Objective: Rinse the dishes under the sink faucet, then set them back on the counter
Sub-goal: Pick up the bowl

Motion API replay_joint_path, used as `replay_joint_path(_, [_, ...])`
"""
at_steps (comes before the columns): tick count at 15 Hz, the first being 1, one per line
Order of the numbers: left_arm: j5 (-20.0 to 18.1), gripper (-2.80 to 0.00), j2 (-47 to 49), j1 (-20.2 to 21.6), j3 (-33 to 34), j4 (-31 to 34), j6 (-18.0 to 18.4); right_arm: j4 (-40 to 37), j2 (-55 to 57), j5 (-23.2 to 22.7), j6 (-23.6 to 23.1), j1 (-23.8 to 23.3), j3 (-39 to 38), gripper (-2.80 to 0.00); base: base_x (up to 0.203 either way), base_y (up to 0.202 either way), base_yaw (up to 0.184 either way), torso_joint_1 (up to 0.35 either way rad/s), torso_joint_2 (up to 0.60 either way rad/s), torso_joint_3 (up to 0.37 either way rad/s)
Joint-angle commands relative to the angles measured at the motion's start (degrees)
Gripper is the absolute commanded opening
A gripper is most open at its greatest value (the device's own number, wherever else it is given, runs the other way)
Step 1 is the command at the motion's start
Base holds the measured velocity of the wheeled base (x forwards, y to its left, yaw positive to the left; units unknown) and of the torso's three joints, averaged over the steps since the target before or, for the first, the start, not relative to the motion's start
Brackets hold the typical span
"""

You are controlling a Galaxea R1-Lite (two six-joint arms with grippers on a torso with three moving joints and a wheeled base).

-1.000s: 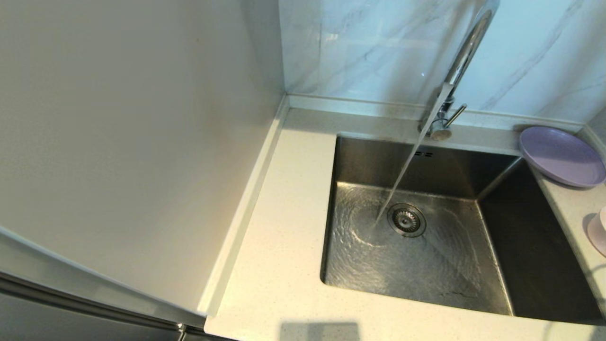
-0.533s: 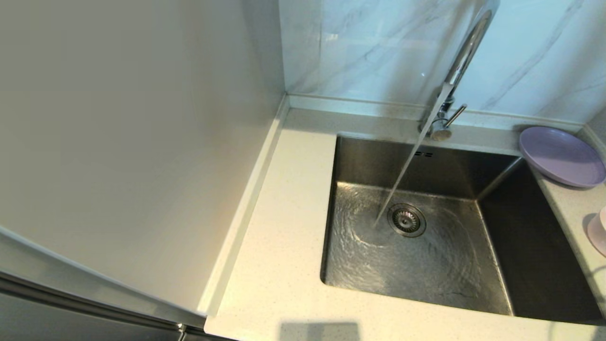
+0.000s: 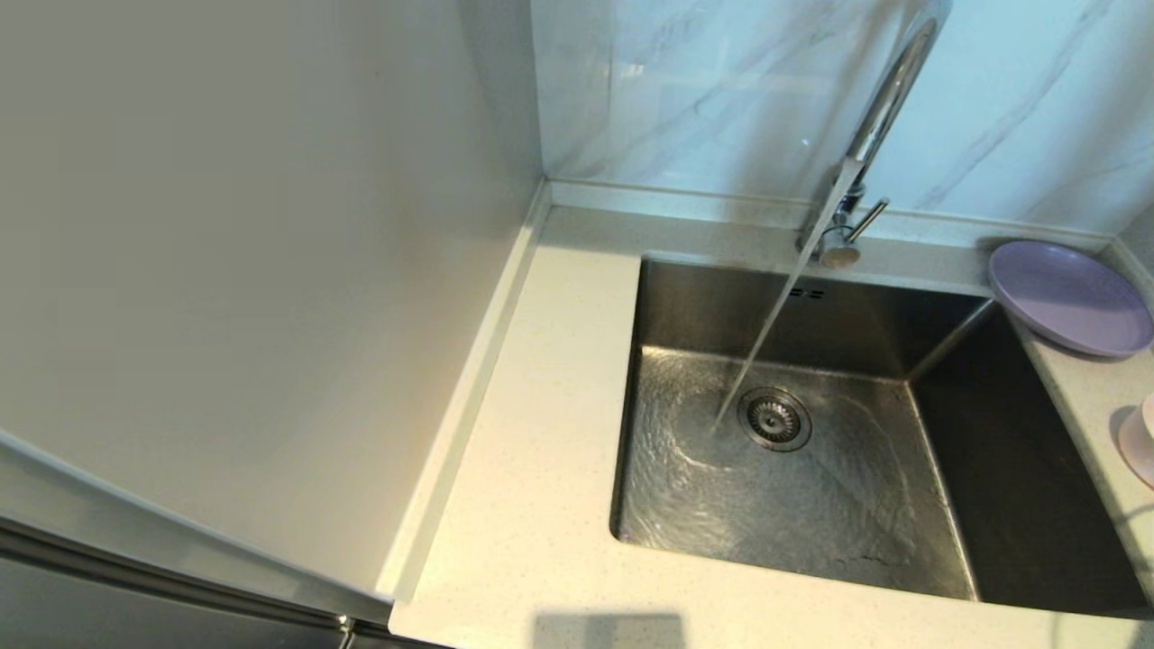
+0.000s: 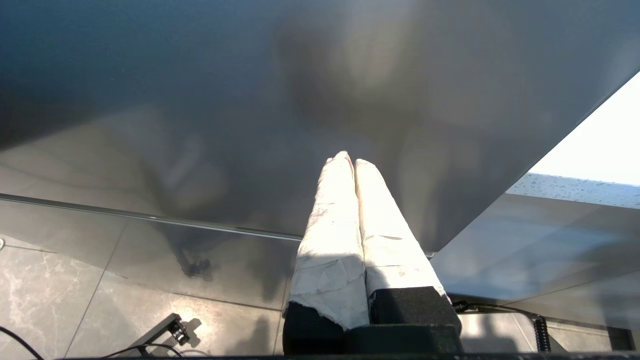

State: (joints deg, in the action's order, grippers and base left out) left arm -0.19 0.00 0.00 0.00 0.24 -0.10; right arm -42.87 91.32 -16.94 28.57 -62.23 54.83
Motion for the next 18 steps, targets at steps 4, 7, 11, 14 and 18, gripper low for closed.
replay_joint_path(4, [0.0,-2.80,0.0,0.0,0.0,0.0,0.0,4.9,1.0,0.3,0.2,-0.2,-3.9,0.00,0.000,0.000,0.000,0.000,0.00,0.000])
replay_joint_path(7, [0.0,-2.80,0.0,0.0,0.0,0.0,0.0,6.1,1.0,0.3,0.2,-0.2,-5.2,0.00,0.000,0.000,0.000,0.000,0.00,0.000])
replay_joint_path(11, [0.0,-2.80,0.0,0.0,0.0,0.0,0.0,6.2,1.4,0.3,0.2,-0.2,-5.7,-2.80,0.000,0.000,0.000,0.000,0.00,0.000])
replay_joint_path(14, [0.0,-2.80,0.0,0.0,0.0,0.0,0.0,6.2,1.7,0.4,0.2,-0.2,-5.6,-2.80,0.000,0.000,0.000,0.000,0.00,0.000])
replay_joint_path(18, [0.0,-2.80,0.0,0.0,0.0,0.0,0.0,6.2,1.5,0.4,0.2,-0.3,-5.9,-2.80,0.000,0.000,0.000,0.000,0.00,0.000])
